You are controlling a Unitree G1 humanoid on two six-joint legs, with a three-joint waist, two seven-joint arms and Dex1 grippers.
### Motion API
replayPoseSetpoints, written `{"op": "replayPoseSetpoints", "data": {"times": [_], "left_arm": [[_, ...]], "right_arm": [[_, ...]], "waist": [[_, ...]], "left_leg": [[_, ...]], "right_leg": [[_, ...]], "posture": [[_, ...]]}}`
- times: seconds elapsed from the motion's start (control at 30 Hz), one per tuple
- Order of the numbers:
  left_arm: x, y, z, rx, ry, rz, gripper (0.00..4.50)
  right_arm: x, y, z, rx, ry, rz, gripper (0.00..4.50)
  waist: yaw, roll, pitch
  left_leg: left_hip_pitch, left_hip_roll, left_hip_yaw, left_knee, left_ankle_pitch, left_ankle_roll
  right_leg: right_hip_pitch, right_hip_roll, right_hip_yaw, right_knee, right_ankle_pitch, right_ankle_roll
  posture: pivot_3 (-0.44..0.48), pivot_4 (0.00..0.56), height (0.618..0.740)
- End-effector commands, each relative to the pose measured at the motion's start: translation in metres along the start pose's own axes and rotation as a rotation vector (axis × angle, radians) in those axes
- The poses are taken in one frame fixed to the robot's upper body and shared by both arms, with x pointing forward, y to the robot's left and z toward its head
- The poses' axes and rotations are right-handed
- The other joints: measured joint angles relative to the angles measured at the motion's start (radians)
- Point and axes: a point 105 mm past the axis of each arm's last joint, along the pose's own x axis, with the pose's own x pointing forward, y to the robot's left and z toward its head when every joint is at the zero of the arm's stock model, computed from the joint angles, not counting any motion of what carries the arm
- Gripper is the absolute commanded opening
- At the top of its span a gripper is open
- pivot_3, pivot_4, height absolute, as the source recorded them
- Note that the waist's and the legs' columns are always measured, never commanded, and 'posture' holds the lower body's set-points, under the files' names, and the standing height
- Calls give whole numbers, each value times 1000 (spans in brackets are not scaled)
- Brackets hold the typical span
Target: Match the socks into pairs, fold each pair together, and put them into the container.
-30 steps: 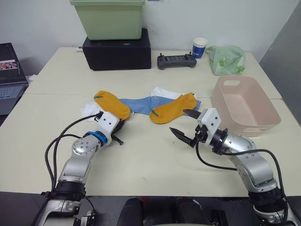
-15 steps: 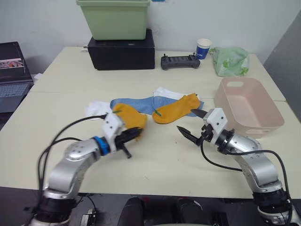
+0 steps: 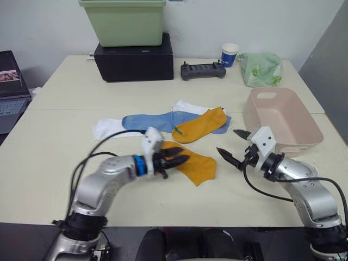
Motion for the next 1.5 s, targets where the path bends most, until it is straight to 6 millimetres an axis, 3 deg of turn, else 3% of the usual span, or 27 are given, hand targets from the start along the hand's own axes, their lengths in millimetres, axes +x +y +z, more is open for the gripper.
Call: {"op": "replayPoseSetpoints", "data": {"times": [0.03,0.2,0.3,0.5,0.6,0.83,0.97,1.2,1.33,1.5], "left_arm": [[-20,38,-3,62,-8,185,2779],[-27,57,-17,75,22,253,2779],[-23,64,-30,60,65,262,2779],[-8,60,-37,54,78,211,2779],[-3,54,-38,47,81,166,2193],[2,48,-39,43,90,124,1],[-1,47,-34,25,59,132,0],[-20,39,-34,-23,29,151,0],[-42,13,-34,-88,24,122,0],[-61,-16,-34,-199,35,76,0]], "right_arm": [[-7,15,6,15,4,62,4500],[-15,27,-7,126,88,123,4500],[-19,47,-24,173,161,192,4500],[-17,52,-35,228,194,188,4500],[-17,55,-41,234,203,205,3908],[-5,49,-41,261,164,171,1373],[-4,47,-42,258,158,160,40],[-7,38,-42,251,151,154,40],[-8,18,-35,235,141,148,40],[-20,23,-27,236,164,297,40]], "waist": [[2,0,0],[3,0,0],[5,0,0],[4,0,0],[4,0,0],[3,0,0],[4,0,0],[0,0,0],[-5,-1,1],[2,-1,2]], "left_leg": [[0,-1,0,0,0,0],[0,-2,0,0,0,0],[-1,-2,0,0,0,0],[-1,-2,0,0,0,0],[-1,-2,0,0,0,0],[-1,-2,0,0,0,0],[-1,-2,0,0,0,0],[-1,-1,1,0,0,0],[0,-1,1,0,0,0],[0,-1,0,-1,0,0]], "right_leg": [[0,-1,0,0,0,0],[0,-3,0,-1,0,0],[0,-3,-1,-1,0,0],[0,-3,-1,-1,0,0],[0,-3,-1,-1,0,0],[0,-3,-1,-1,0,0],[0,-3,-1,-1,0,0],[0,-3,0,-1,0,0],[0,-3,0,-1,0,0],[0,-3,0,-1,0,0]], "posture": [[0,150,740],[0,150,740],[0,150,740],[0,150,740],[0,150,740],[0,150,740],[0,150,740],[0,150,740],[0,150,740],[0,150,740]]}}
